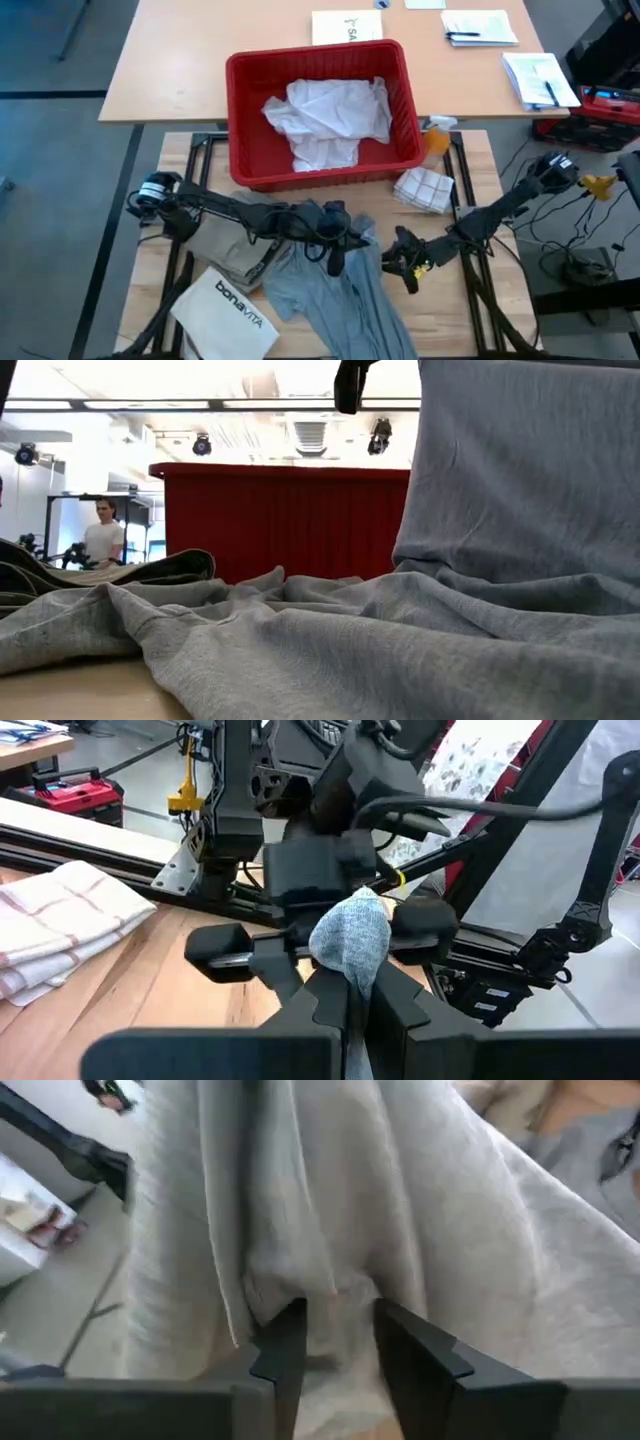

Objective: Fold laundry
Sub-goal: Fold the gray shirt

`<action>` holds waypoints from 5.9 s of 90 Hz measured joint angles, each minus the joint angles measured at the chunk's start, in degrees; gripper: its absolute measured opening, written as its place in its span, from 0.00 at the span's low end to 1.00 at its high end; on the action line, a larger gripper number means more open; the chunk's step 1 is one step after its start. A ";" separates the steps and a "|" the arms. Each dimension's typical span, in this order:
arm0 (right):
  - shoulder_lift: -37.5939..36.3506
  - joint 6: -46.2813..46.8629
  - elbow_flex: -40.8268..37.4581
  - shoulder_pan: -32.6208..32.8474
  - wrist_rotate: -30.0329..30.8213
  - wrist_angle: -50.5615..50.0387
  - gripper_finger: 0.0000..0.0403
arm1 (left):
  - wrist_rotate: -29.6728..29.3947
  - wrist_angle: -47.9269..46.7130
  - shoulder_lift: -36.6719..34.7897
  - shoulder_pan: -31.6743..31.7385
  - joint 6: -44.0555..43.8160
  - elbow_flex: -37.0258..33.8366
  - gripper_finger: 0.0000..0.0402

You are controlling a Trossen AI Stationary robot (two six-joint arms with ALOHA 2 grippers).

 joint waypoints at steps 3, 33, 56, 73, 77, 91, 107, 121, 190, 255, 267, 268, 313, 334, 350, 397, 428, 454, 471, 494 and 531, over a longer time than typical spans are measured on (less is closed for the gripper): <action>0.03 0.00 0.00 -0.03 0.05 -0.09 0.31 | 0.00 0.00 0.00 0.00 0.00 0.00 0.00; -1.37 -1.29 0.02 0.01 0.51 -0.81 0.15 | -0.02 -0.26 0.00 0.00 0.00 0.00 0.00; -11.79 0.01 0.40 1.18 4.11 -9.84 0.00 | -0.02 -0.37 -0.02 0.00 0.00 0.00 0.00; -20.57 -0.13 1.42 1.54 3.76 -18.72 0.00 | -0.02 -0.37 -0.02 0.00 0.00 0.00 0.00; -20.75 -0.15 1.26 1.57 3.45 -18.82 0.00 | -0.02 -0.37 -0.02 0.00 0.00 0.00 0.00; -19.02 -2.83 1.09 1.28 4.17 -18.64 0.09 | -0.02 -0.39 -0.02 0.17 0.09 0.00 0.00; -14.71 -4.01 1.07 -3.36 -0.08 -13.08 0.32 | -0.02 -0.52 -0.01 0.41 0.04 0.00 0.00; -11.92 -4.51 1.07 -5.84 -4.55 -9.39 0.46 | -0.03 -0.73 -0.02 0.42 0.04 0.00 0.00; -5.00 -5.70 1.07 -6.59 -16.82 -4.43 0.03 | -0.13 -1.31 0.00 0.48 0.00 0.00 0.00; -6.47 0.16 1.12 -4.27 -12.35 -11.92 0.00 | -0.44 -1.33 0.00 1.05 0.17 0.00 0.00; -14.73 3.31 2.87 -3.81 -10.70 -27.28 0.00 | -0.44 -1.37 0.00 1.18 0.20 0.00 0.00; -15.41 3.51 3.08 -3.81 -10.57 -28.61 0.00 | -0.44 -1.36 0.00 1.18 0.20 0.00 0.00; -26.60 12.92 13.53 -3.83 3.23 -62.91 0.00 | -0.44 -1.38 0.00 1.40 1.73 0.00 0.00; -22.60 11.34 13.42 -2.12 -2.23 -56.02 0.00 | -0.44 -1.38 0.00 1.79 1.75 0.00 0.00; -20.23 6.58 9.07 4.63 0.66 -41.75 0.09 | -0.44 -1.60 0.00 2.10 1.73 0.00 0.00; -1.79 6.68 6.75 6.20 12.54 -30.03 0.82 | -0.39 -1.68 0.00 2.12 1.53 0.00 0.00; 1.35 7.19 6.71 4.41 12.99 -25.78 0.41 | -0.39 -1.68 0.00 2.10 1.51 0.00 0.00; -6.73 1.48 6.75 4.78 10.81 -28.89 0.02 | -0.37 -1.90 0.00 2.10 1.49 0.00 0.00; -13.15 6.40 6.73 4.78 7.87 -45.57 0.01 | -0.37 -1.90 0.00 2.10 1.51 0.00 0.00; -21.83 6.70 6.75 3.97 8.16 -55.29 0.00 | 1.41 -1.31 0.77 2.10 2.12 0.00 0.00; -21.86 2.05 6.74 -1.48 9.64 -60.37 0.00 | 1.67 8.82 8.62 2.37 0.87 0.09 0.00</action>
